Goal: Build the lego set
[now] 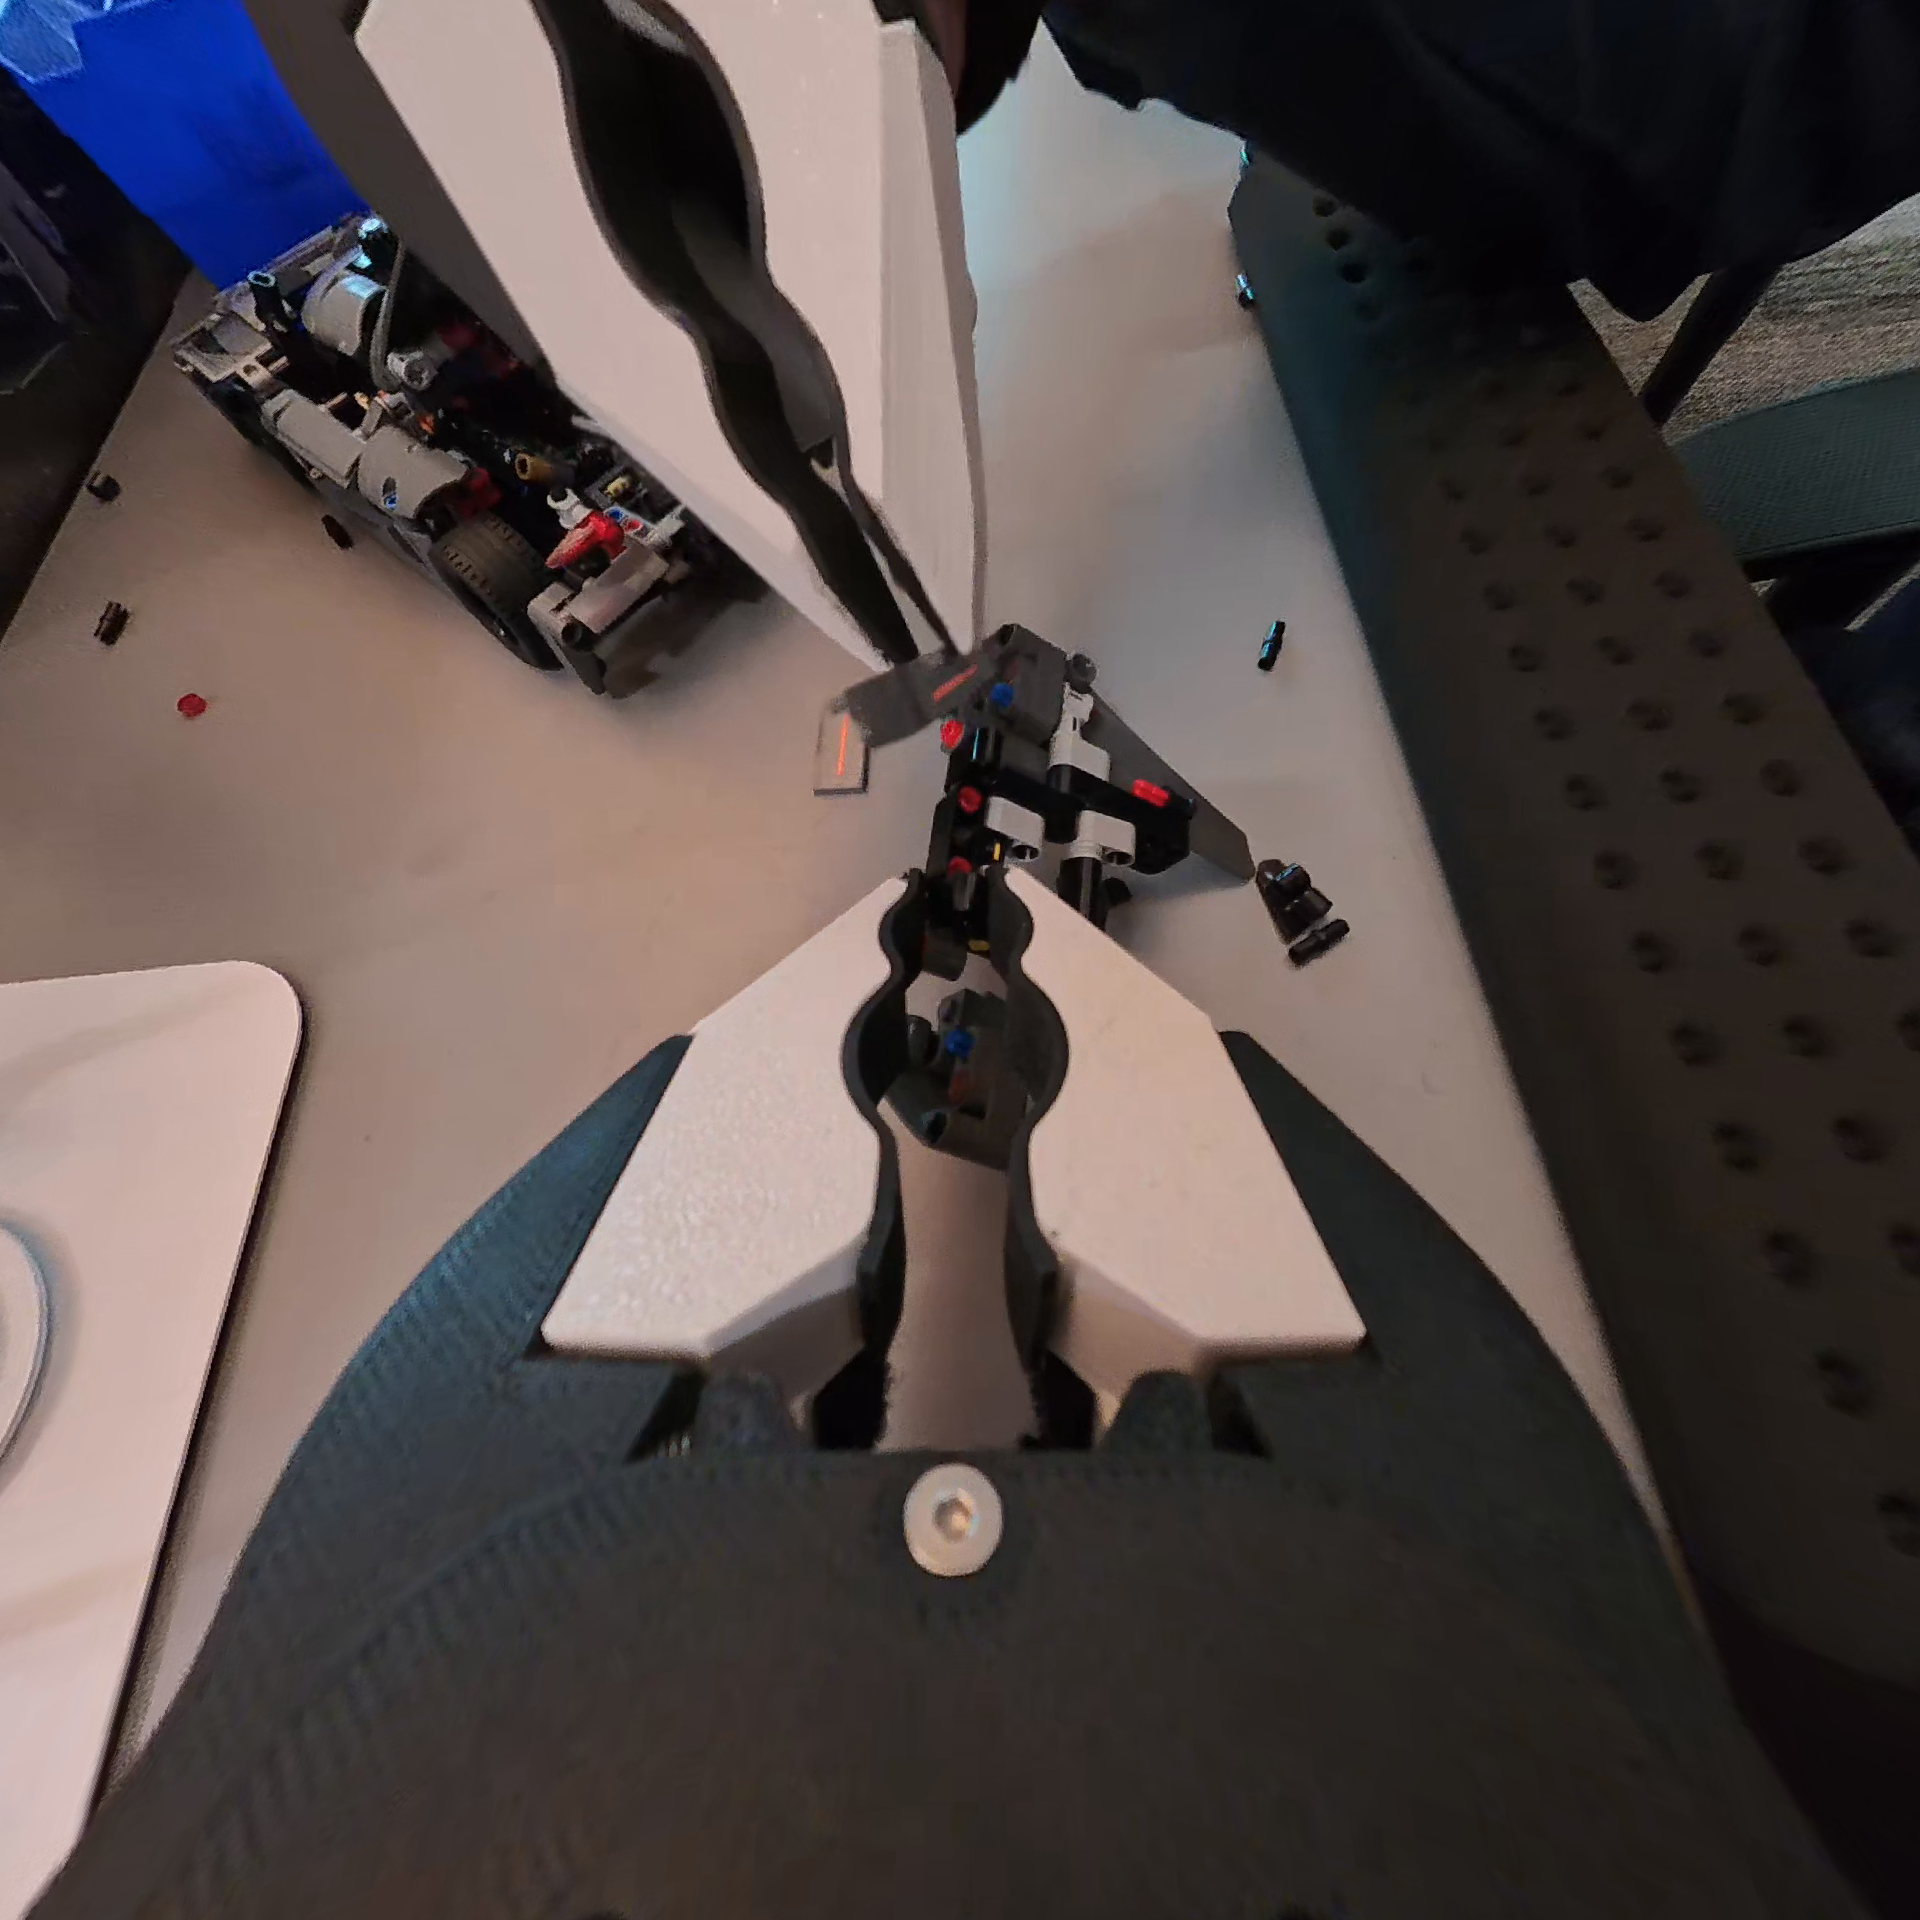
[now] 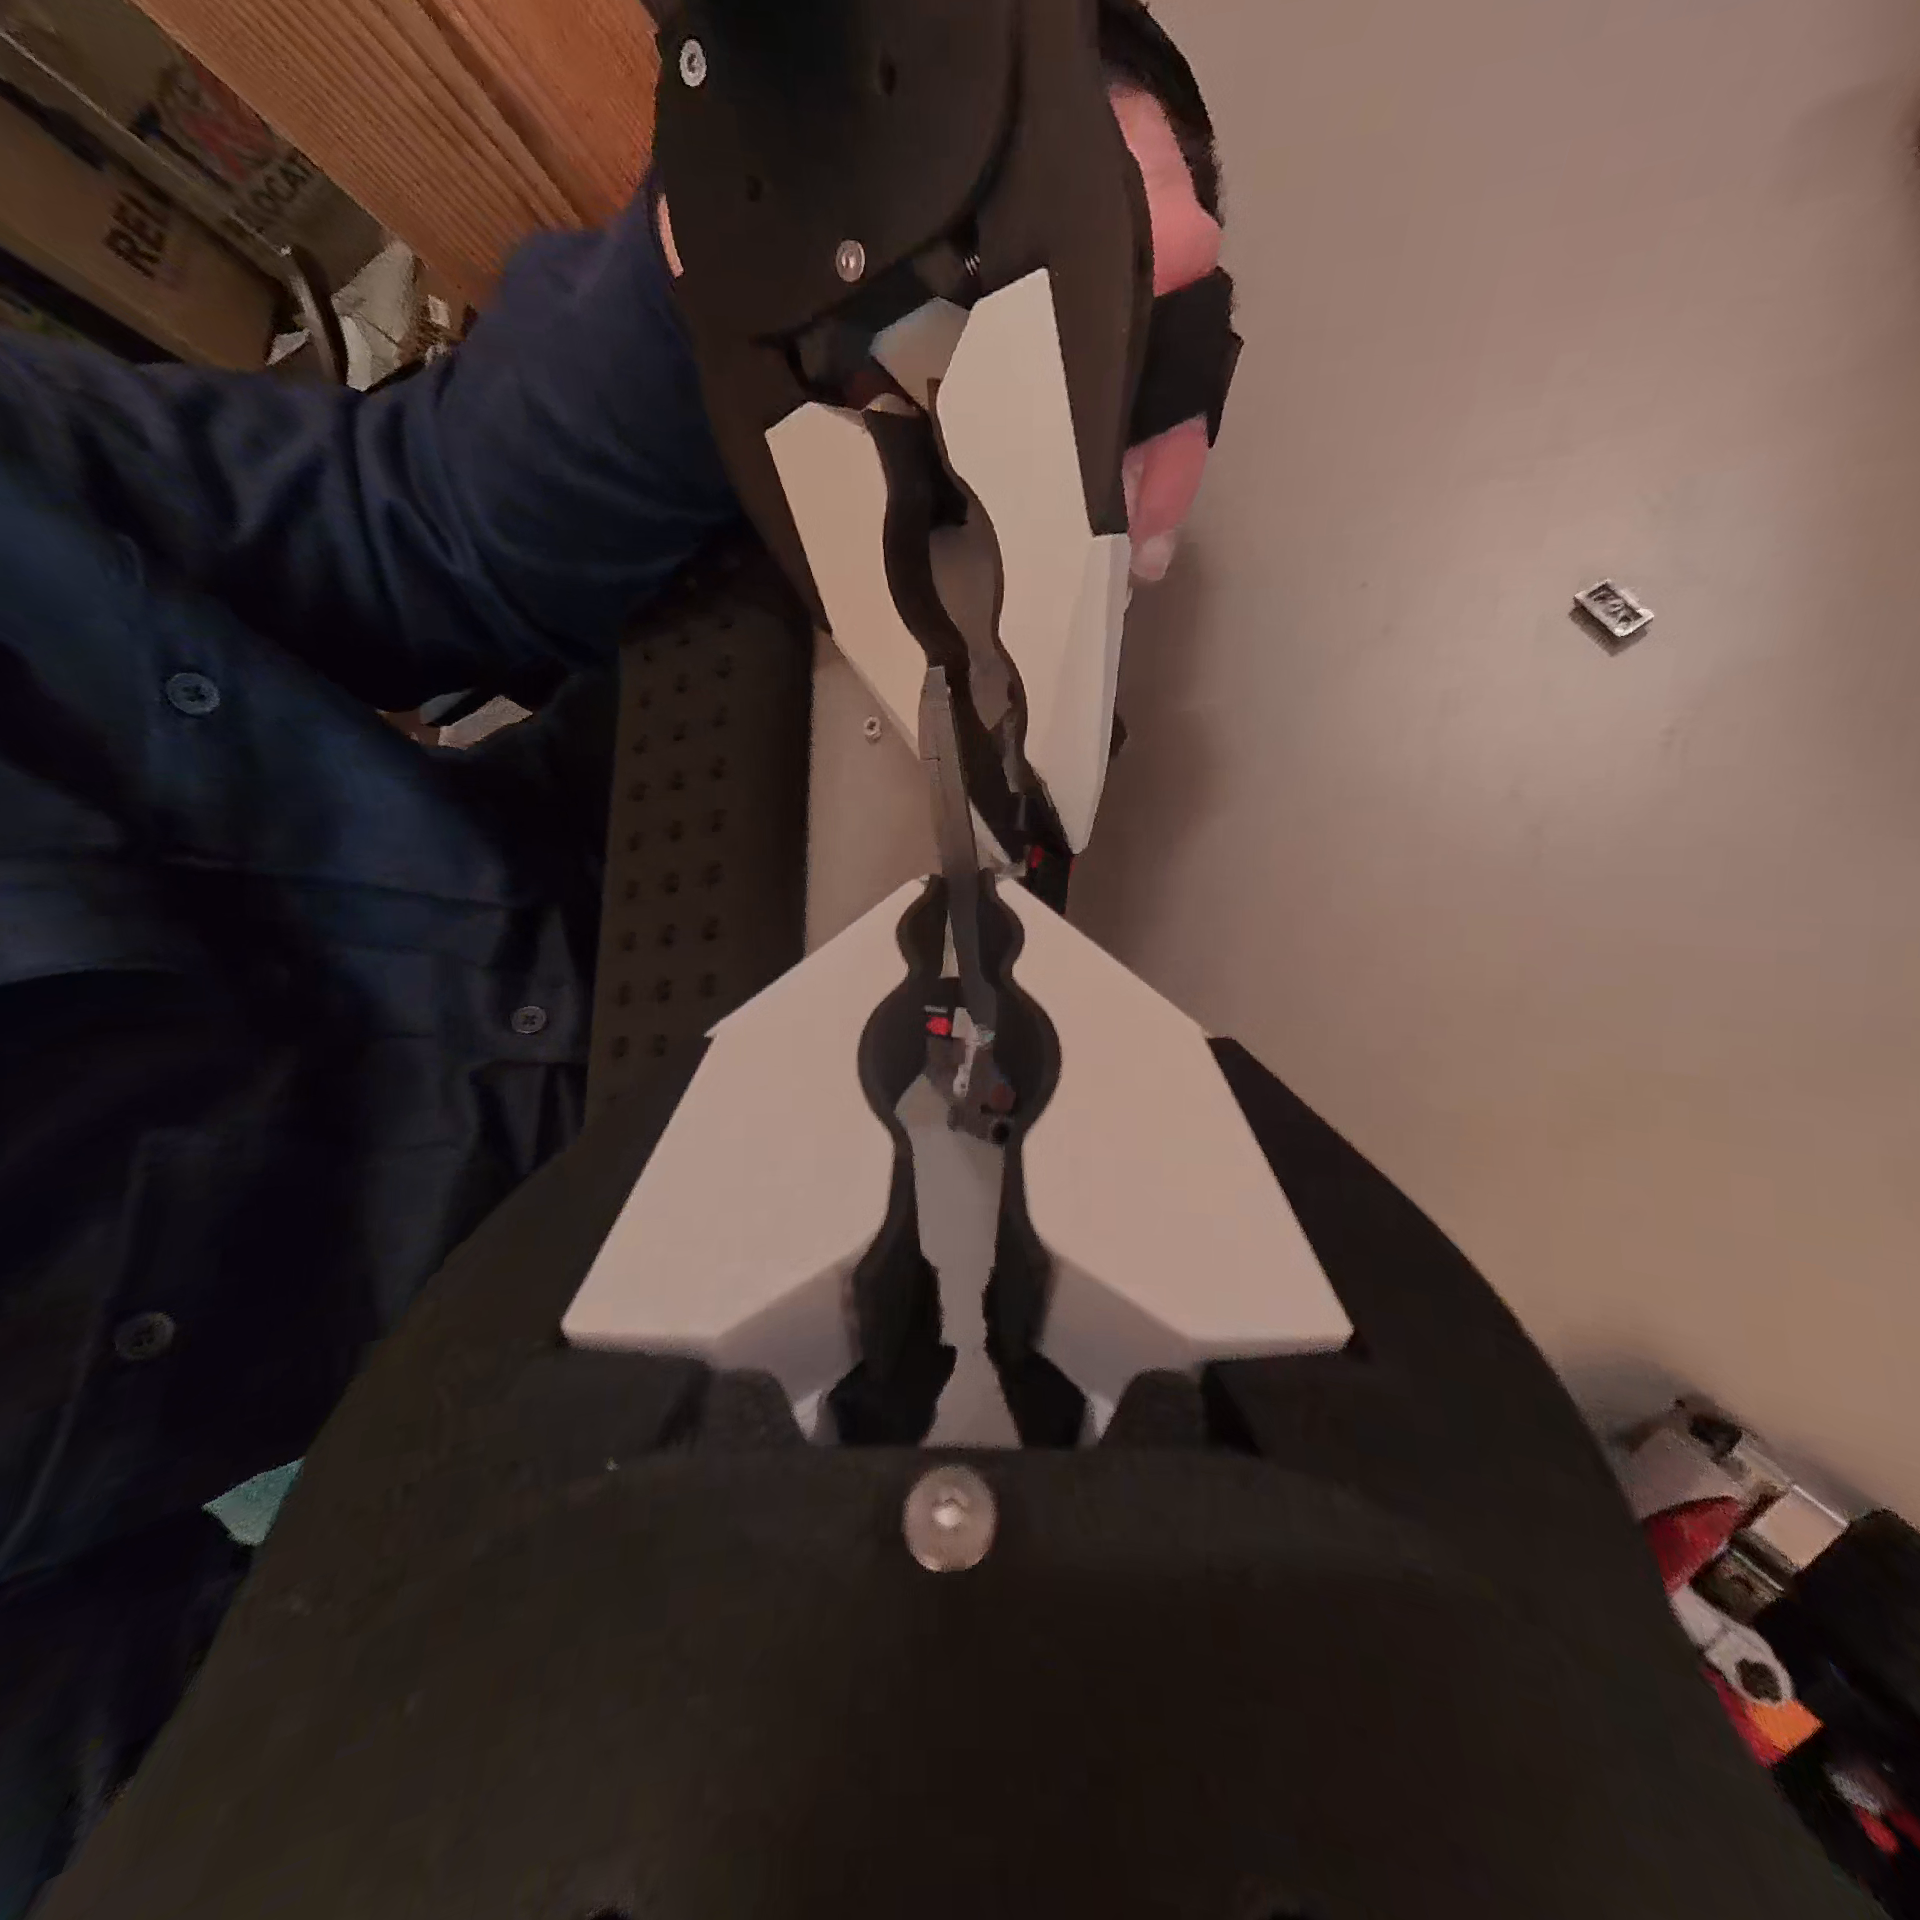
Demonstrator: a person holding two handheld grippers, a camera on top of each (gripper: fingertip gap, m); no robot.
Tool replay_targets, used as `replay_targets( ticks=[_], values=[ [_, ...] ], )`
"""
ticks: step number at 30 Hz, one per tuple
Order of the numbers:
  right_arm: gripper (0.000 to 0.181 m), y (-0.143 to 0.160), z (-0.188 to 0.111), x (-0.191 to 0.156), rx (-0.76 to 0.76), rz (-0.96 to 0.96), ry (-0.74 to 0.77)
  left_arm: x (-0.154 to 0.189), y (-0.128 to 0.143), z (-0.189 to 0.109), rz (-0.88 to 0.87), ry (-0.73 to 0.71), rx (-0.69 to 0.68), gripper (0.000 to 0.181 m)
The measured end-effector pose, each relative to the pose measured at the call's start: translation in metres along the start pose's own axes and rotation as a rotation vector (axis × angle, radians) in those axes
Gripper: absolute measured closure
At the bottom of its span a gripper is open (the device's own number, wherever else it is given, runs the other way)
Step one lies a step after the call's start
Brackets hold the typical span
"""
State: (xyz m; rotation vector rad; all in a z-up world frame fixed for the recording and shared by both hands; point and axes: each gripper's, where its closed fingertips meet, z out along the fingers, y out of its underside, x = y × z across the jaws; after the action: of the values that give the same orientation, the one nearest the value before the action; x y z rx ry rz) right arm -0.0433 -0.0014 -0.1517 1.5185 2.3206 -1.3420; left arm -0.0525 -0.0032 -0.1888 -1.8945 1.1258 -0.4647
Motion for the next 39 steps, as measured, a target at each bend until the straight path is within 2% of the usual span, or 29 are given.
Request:
replay_targets(
  ticks=[8,19,26,39],
  values=[
    [0.178,0.014,0.009,0.004,-0.051,0.067,-0.049,0.006,-0.006,0.001,0.015,0.014,0.012,0.173],
    [0.178,0.016,0.013,0.008,-0.017,0.095,-0.072,0.007,-0.004,0.003,-0.001,0.031,0.009,0.173],
    [0.172,0.016,0.014,0.011,-0.017,0.071,-0.028,0.006,-0.004,0.003,-0.004,0.031,0.008,0.173],
    [0.175,0.018,0.015,0.013,-0.012,0.055,-0.013,0.007,-0.002,0.005,-0.017,0.044,0.010,0.173]
  ],
)
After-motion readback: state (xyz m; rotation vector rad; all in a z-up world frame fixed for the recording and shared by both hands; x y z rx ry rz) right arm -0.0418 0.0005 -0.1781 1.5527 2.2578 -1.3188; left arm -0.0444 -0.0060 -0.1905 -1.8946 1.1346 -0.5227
